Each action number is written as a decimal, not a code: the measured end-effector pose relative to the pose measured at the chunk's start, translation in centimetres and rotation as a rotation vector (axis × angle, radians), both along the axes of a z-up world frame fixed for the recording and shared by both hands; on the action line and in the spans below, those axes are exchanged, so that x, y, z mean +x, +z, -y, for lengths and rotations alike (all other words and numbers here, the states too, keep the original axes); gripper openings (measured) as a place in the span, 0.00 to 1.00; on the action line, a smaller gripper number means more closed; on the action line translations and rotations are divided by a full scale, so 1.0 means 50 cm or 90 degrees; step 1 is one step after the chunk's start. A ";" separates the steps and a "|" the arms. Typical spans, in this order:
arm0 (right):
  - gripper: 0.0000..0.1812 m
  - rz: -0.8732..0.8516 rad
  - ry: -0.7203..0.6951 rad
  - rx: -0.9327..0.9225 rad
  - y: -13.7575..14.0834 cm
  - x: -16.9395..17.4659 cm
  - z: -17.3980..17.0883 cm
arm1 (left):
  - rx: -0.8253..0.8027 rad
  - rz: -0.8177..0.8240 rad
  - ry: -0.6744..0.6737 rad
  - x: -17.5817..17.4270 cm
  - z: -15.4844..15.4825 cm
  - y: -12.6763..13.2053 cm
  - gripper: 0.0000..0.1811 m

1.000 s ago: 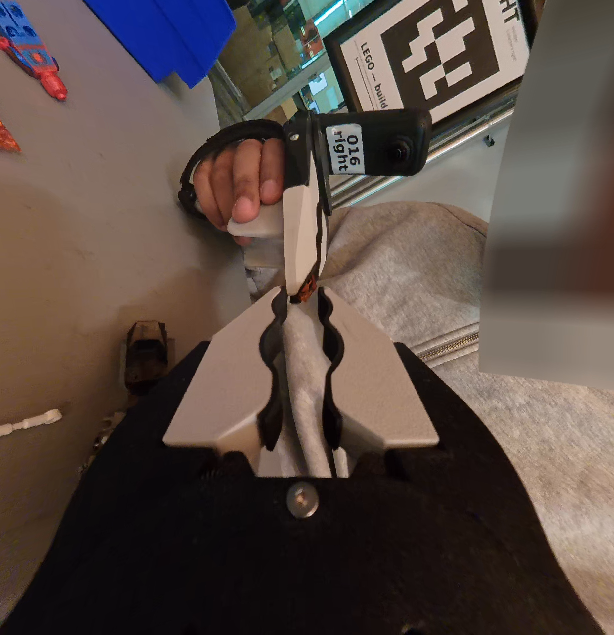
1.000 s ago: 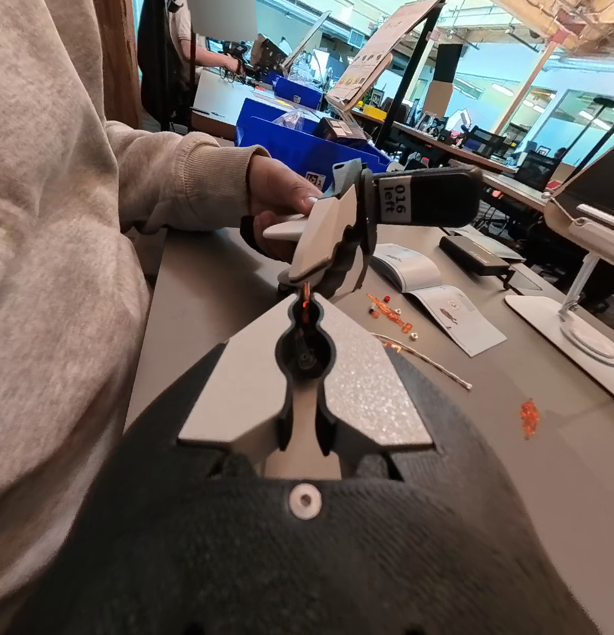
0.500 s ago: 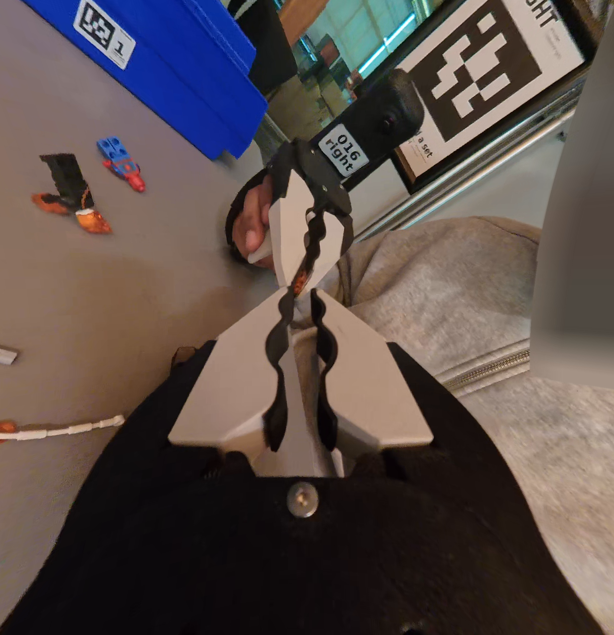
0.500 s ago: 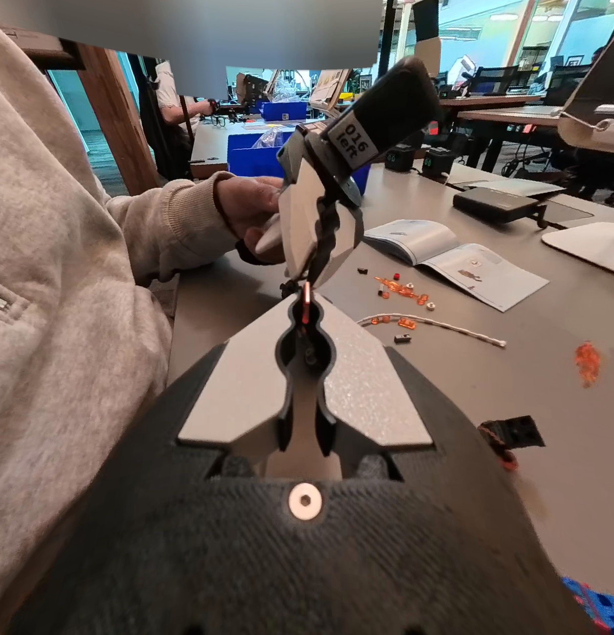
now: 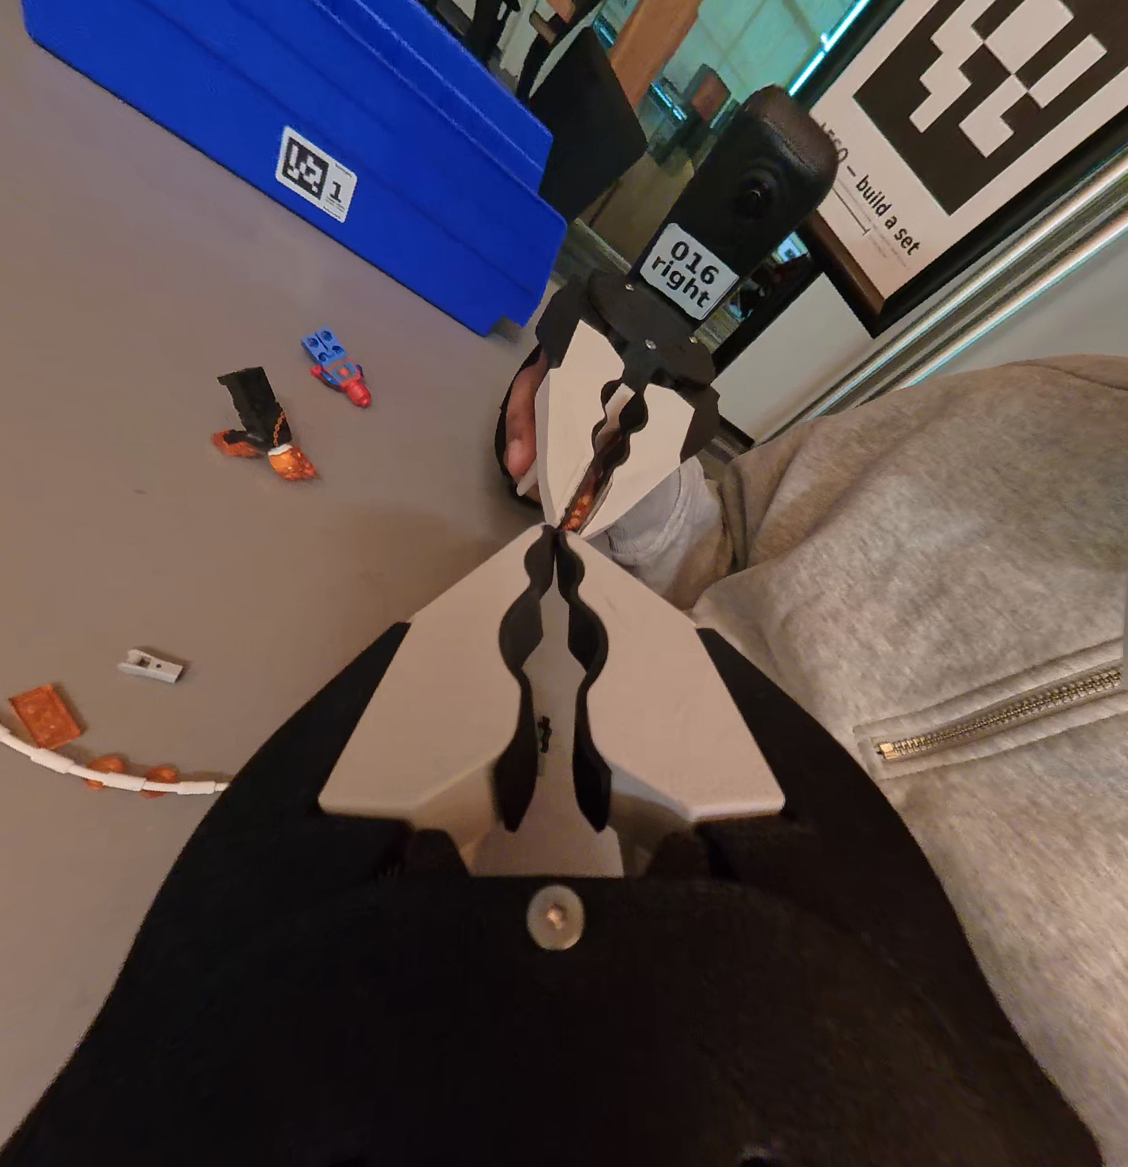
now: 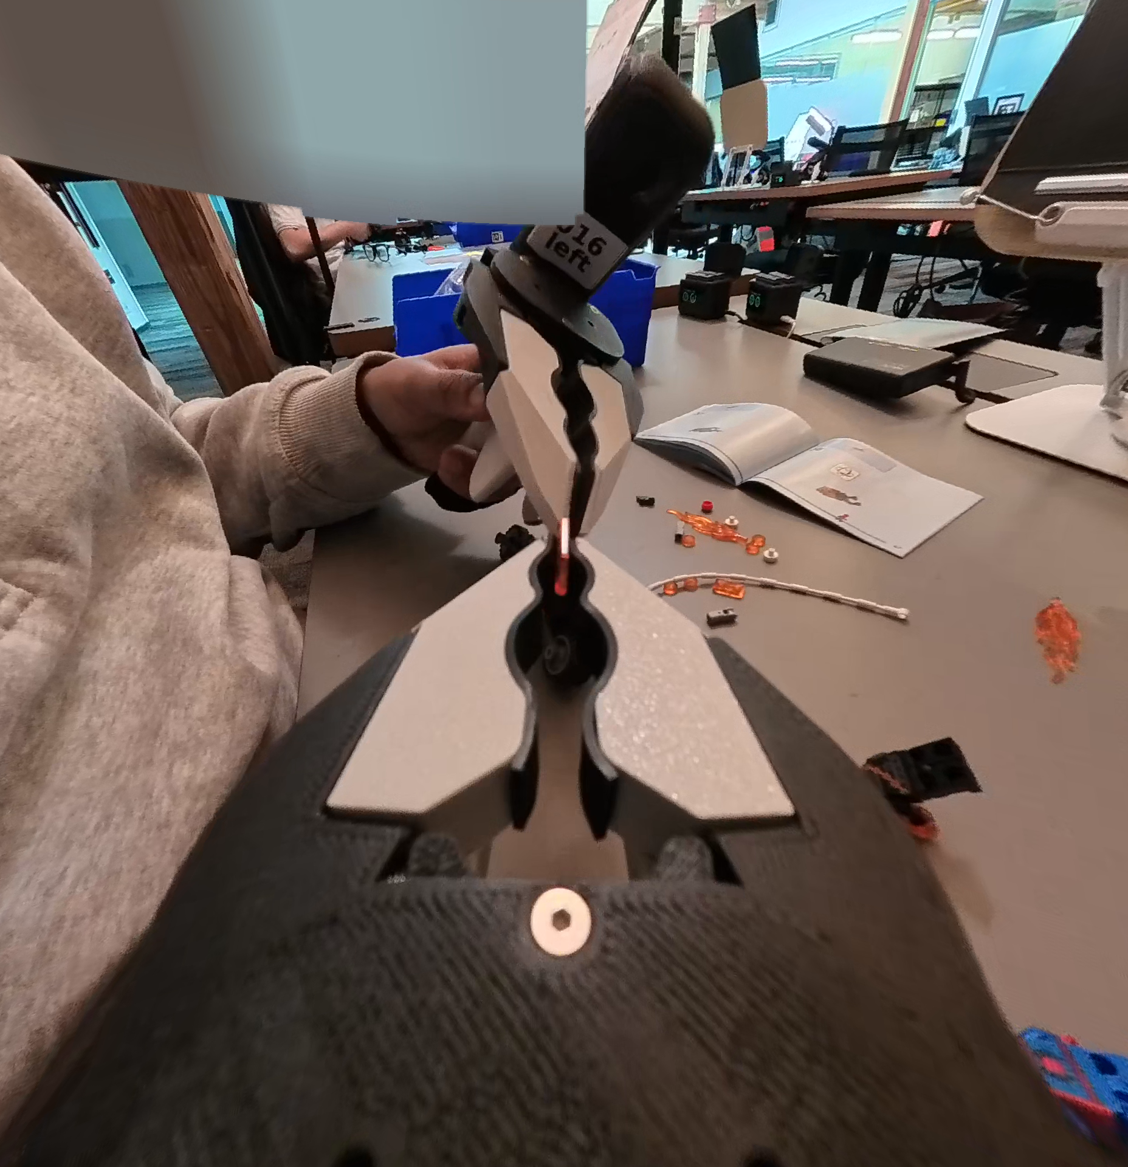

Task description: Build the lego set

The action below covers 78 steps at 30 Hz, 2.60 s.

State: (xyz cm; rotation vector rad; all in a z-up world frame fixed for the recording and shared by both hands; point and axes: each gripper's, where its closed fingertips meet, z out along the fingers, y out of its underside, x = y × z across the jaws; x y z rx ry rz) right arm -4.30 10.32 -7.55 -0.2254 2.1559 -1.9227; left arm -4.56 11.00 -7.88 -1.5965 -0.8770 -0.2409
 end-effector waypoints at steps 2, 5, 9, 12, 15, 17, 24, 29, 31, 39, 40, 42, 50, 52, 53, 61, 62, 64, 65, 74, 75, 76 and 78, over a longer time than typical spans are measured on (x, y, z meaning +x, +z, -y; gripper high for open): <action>0.00 0.003 -0.006 -0.005 0.002 -0.004 -0.001 | 0.011 0.009 0.001 -0.001 0.002 0.001 0.00; 0.00 0.010 -0.011 -0.010 0.005 -0.010 -0.001 | 0.017 0.017 0.005 -0.003 0.004 -0.004 0.00; 0.00 0.017 -0.012 -0.011 0.006 -0.012 -0.001 | 0.020 -0.018 0.017 -0.009 0.003 0.004 0.02; 0.00 0.026 -0.011 -0.009 0.006 -0.013 -0.001 | 0.012 -0.041 0.022 -0.009 0.004 0.011 0.07; 0.00 0.034 -0.012 -0.010 0.007 -0.016 -0.002 | 0.013 -0.064 0.024 -0.008 0.002 0.020 0.08; 0.00 0.038 -0.011 -0.009 0.007 -0.016 -0.001 | 0.006 -0.077 0.028 -0.009 0.001 0.022 0.09; 0.00 0.043 0.005 0.000 0.003 -0.008 -0.001 | -0.016 -0.092 0.030 -0.009 -0.006 0.017 0.10; 0.01 0.036 0.009 0.005 0.000 -0.005 0.001 | -0.023 -0.093 0.007 0.002 -0.014 0.013 0.00; 0.02 0.032 0.011 0.004 0.000 -0.003 0.000 | -0.023 -0.088 0.003 0.003 -0.015 0.011 0.00; 0.01 0.023 -0.001 0.001 0.000 -0.005 0.001 | -0.022 -0.080 0.020 -0.001 -0.012 0.008 0.00; 0.02 0.024 -0.002 -0.002 0.002 -0.006 0.001 | -0.031 -0.082 0.028 -0.004 -0.009 0.005 0.00; 0.02 0.024 -0.011 -0.011 0.005 -0.012 -0.001 | -0.057 -0.086 0.042 -0.009 -0.003 -0.005 0.00; 0.03 0.018 -0.054 -0.028 0.012 -0.039 -0.005 | -0.087 -0.101 0.061 -0.013 0.005 -0.012 0.00; 0.03 0.022 -0.060 -0.033 0.015 -0.045 -0.006 | -0.085 -0.102 0.062 -0.013 0.005 -0.010 0.00; 0.03 0.027 -0.063 -0.035 0.016 -0.048 -0.006 | -0.083 -0.102 0.061 -0.012 0.004 -0.008 0.00; 0.04 0.050 -0.084 -0.049 0.023 -0.067 -0.012 | -0.097 -0.112 0.057 -0.005 -0.004 -0.010 0.00; 0.04 0.050 -0.085 -0.049 0.023 -0.068 -0.012 | -0.098 -0.113 0.055 -0.003 -0.006 -0.009 0.00; 0.04 0.047 -0.088 -0.049 0.023 -0.068 -0.012 | -0.097 -0.118 0.049 0.002 -0.013 -0.004 0.00; 0.04 0.045 -0.090 -0.050 0.023 -0.069 -0.012 | -0.094 -0.121 0.038 0.007 -0.020 0.000 0.00; 0.05 0.065 -0.149 -0.058 0.027 -0.111 -0.022 | -0.225 -0.074 -0.224 0.172 -0.213 -0.088 0.06; 0.05 0.075 -0.157 -0.061 0.028 -0.119 -0.026 | -0.234 -0.049 -0.248 0.191 -0.234 -0.098 0.09; 0.05 0.088 -0.159 -0.069 0.032 -0.124 -0.030 | -0.261 -0.031 -0.263 0.205 -0.249 -0.112 0.12; 0.06 0.109 -0.159 -0.087 0.041 -0.128 -0.038 | -0.348 -0.033 -0.280 0.220 -0.261 -0.154 0.14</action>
